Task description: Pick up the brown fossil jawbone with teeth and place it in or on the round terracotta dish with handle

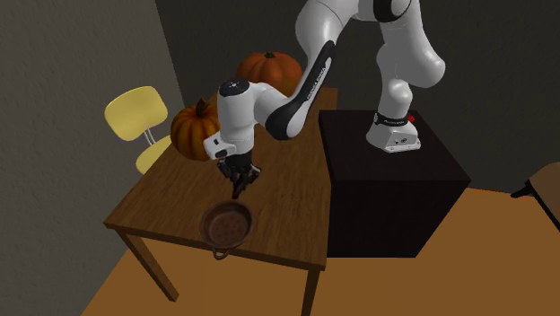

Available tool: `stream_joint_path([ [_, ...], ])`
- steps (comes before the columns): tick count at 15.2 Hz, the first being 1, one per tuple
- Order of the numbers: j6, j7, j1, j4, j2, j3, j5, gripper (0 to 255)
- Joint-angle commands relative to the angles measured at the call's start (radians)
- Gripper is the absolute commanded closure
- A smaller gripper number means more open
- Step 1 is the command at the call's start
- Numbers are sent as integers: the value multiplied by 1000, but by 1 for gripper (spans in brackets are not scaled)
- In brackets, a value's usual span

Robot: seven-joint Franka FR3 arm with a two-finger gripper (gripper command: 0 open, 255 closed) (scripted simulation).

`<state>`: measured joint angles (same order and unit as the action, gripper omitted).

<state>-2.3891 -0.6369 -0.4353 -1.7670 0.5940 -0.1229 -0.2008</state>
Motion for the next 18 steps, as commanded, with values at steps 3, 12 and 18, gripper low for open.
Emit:
stream_joint_path([
  [3, 97, 36, -54, 226, 133, -2, -4, 255],
  [12, 170, 55, -103, 480, 316, 3, -8, 255],
  [18, 129, 60, -106, 496, 372, 9, -13, 255],
])
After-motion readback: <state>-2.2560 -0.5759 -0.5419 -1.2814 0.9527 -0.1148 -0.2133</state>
